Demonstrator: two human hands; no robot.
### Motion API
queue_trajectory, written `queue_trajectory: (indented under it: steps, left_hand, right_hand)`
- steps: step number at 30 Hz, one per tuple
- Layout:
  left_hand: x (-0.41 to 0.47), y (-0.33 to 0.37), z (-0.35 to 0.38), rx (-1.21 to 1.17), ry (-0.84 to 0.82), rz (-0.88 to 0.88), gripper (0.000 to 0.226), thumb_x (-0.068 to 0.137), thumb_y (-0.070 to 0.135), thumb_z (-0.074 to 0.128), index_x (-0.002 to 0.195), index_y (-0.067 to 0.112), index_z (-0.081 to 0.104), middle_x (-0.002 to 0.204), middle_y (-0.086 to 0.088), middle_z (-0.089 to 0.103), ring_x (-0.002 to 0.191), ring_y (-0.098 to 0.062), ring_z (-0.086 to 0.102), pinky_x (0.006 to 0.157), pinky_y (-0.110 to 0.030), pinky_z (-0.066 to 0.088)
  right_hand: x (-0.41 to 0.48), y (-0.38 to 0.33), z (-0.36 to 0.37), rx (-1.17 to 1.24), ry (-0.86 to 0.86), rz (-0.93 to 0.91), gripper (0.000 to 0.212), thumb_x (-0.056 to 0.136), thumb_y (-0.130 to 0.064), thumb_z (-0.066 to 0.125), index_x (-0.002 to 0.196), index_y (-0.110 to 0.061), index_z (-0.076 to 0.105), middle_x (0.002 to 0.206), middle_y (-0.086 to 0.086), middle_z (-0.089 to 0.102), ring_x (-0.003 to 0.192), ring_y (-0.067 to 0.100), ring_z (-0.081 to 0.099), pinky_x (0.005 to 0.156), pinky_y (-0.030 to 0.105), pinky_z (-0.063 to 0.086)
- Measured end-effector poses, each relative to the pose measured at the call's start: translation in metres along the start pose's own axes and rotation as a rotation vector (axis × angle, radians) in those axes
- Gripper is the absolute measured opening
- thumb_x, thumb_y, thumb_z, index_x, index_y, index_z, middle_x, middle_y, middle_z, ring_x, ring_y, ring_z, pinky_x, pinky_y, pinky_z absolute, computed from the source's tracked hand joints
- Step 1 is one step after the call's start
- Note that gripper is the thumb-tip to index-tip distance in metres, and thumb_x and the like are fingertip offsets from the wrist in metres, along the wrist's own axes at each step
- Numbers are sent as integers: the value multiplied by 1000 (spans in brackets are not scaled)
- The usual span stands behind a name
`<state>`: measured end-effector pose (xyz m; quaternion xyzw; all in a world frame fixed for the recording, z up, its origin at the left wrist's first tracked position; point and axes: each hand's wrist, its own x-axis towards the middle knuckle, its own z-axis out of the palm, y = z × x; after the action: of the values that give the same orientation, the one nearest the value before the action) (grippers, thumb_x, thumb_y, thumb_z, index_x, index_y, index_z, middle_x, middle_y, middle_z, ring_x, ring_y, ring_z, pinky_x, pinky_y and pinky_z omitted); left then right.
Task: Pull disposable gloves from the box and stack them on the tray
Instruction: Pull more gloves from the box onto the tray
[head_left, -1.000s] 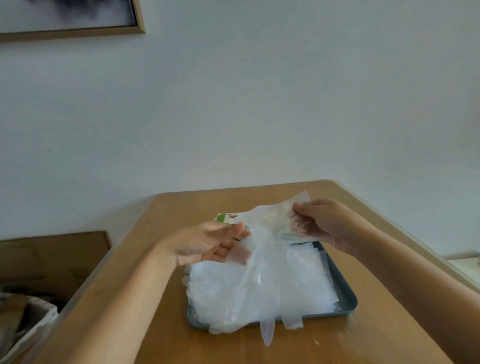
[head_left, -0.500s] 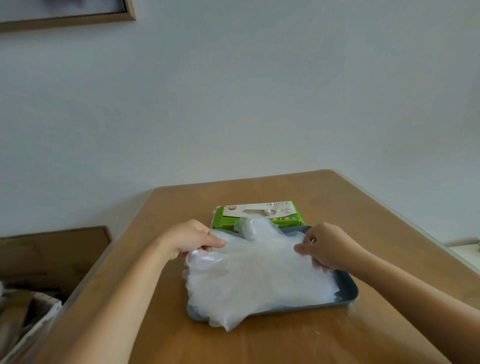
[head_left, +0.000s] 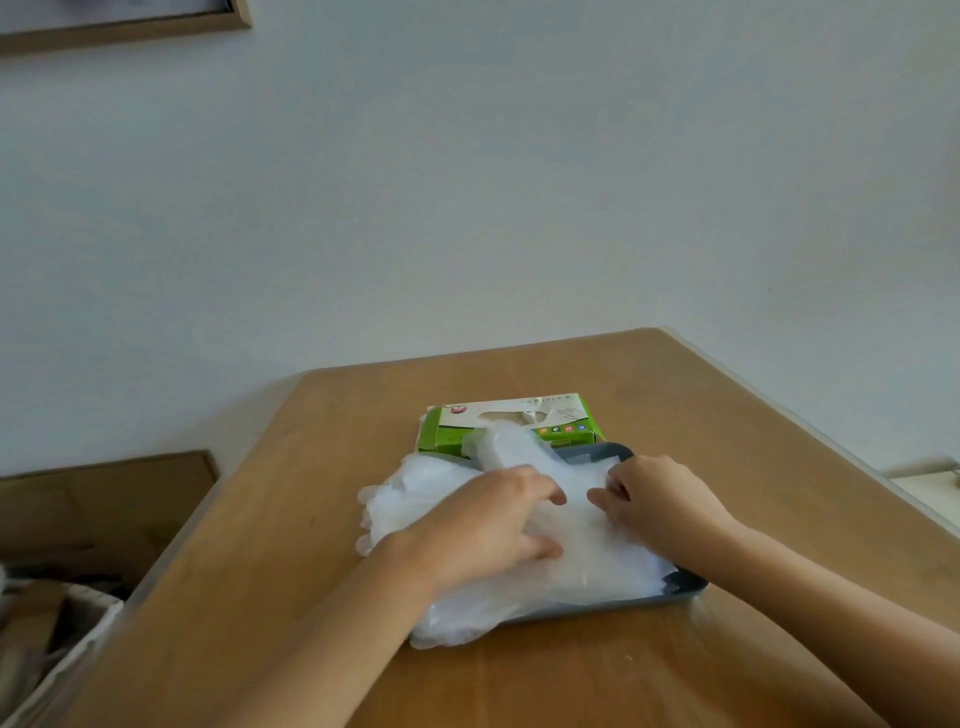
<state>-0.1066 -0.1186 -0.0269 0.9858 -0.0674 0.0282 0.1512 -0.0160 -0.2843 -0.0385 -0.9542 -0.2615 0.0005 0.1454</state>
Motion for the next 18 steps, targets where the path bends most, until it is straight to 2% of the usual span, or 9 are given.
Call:
queue_trajectory:
  steps: [1, 3, 5, 6, 8, 10, 12, 15, 18]
  left_hand:
    - [0, -3, 6, 10, -34, -6, 55, 85, 42, 67, 134, 25, 50, 134, 10, 52, 120, -7, 50, 102, -24, 39]
    - [-2, -9, 10, -125, -97, -55, 60, 86, 47, 64, 140, 27, 45, 140, 8, 49, 127, -10, 45, 110, -28, 32]
    - [-4, -12, 12, -345, -150, -147, 57, 86, 52, 62, 138, 35, 45, 141, 9, 49, 127, -11, 45, 113, -32, 30]
    - [-4, -13, 13, -337, -153, -133, 62, 85, 56, 61, 141, 39, 39, 143, 12, 46, 128, -9, 43, 112, -30, 29]
    - [-4, -12, 16, -226, -172, -62, 74, 85, 59, 58, 148, 38, 25, 153, 17, 29, 137, -5, 30, 113, -24, 23]
    - [-5, -16, 15, -169, -219, -38, 80, 89, 57, 53, 153, 33, 12, 156, 21, 7, 143, 1, 5, 116, -21, 5]
    - [-7, -29, 12, -72, -288, -55, 85, 90, 58, 49, 154, 30, 1, 157, 19, -9, 141, 4, -11, 115, -23, -8]
    - [-17, -49, 4, 96, -383, -90, 99, 84, 65, 53, 152, 31, -11, 157, 11, -21, 144, -6, -19, 119, -34, -10]
    - [-24, -60, -12, 230, -488, -160, 109, 79, 67, 58, 149, 33, -17, 157, 9, -24, 145, -12, -21, 119, -39, -11]
  right_hand:
    - [-2, 0, -3, -22, 32, -14, 38, 96, -42, 49, 66, -20, 44, 65, -4, 48, 55, 13, 39, 47, 24, 28]
    - [-7, 0, -9, -67, 143, -76, 23, 93, -48, 52, 94, -25, 53, 94, -6, 55, 76, 11, 50, 61, 22, 39]
    - [-11, 0, -6, -19, 241, -207, 32, 92, -45, 55, 117, -27, 49, 117, -9, 48, 103, 11, 51, 81, 22, 43]
    - [-14, -2, -3, 33, 233, -284, 32, 93, -40, 55, 122, -27, 49, 124, -10, 46, 111, 11, 50, 88, 23, 41]
    - [-18, -5, 6, 83, 83, -422, 38, 98, -34, 48, 134, -27, 44, 142, -11, 39, 126, 9, 44, 101, 20, 32]
    - [-19, -3, 14, 26, -167, -475, 54, 101, -40, 39, 150, -25, 24, 157, -9, 20, 142, 8, 23, 111, 17, 14]
    - [-16, 5, 11, -112, -336, -461, 64, 99, -53, 30, 153, -30, 4, 160, -8, -1, 147, 10, 2, 116, 24, 0]
    - [-9, 17, 4, -233, -420, -465, 73, 92, -66, 22, 150, -36, -9, 159, -9, -12, 147, 9, -7, 115, 27, -7]
    - [-5, 21, -3, -263, -460, -460, 80, 85, -72, 26, 149, -40, -11, 159, -10, -14, 146, 9, -7, 115, 27, -7]
